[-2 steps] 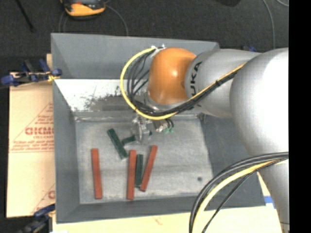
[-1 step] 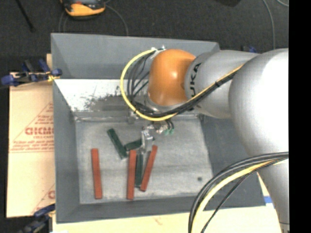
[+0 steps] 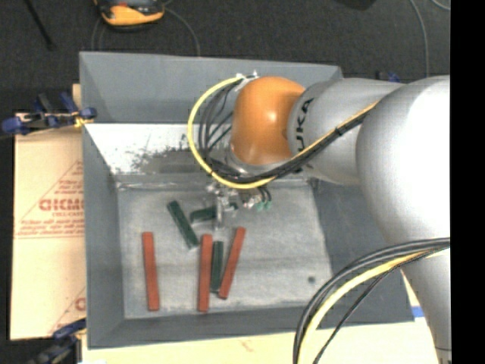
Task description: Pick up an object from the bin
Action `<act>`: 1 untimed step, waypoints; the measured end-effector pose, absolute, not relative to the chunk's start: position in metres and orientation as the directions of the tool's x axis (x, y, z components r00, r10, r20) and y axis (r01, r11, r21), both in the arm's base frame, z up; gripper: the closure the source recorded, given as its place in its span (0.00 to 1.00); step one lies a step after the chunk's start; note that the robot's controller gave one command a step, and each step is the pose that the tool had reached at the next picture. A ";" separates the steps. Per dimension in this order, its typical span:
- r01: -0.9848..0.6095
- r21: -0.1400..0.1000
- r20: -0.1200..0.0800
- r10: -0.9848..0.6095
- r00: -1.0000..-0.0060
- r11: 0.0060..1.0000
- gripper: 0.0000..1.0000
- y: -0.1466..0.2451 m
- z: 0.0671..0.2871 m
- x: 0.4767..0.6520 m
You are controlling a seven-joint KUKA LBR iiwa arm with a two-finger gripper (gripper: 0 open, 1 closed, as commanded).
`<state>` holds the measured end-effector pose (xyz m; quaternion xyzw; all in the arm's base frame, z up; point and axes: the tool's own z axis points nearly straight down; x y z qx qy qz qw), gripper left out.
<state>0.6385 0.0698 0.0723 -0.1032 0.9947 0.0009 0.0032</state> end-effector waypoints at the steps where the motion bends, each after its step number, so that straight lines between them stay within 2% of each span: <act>1: -0.205 0.001 -0.007 -0.205 -0.979 0.979 1.00 0.070 0.072 0.638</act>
Offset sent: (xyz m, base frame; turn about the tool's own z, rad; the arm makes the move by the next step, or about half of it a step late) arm -0.0085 0.0045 0.1306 -0.0346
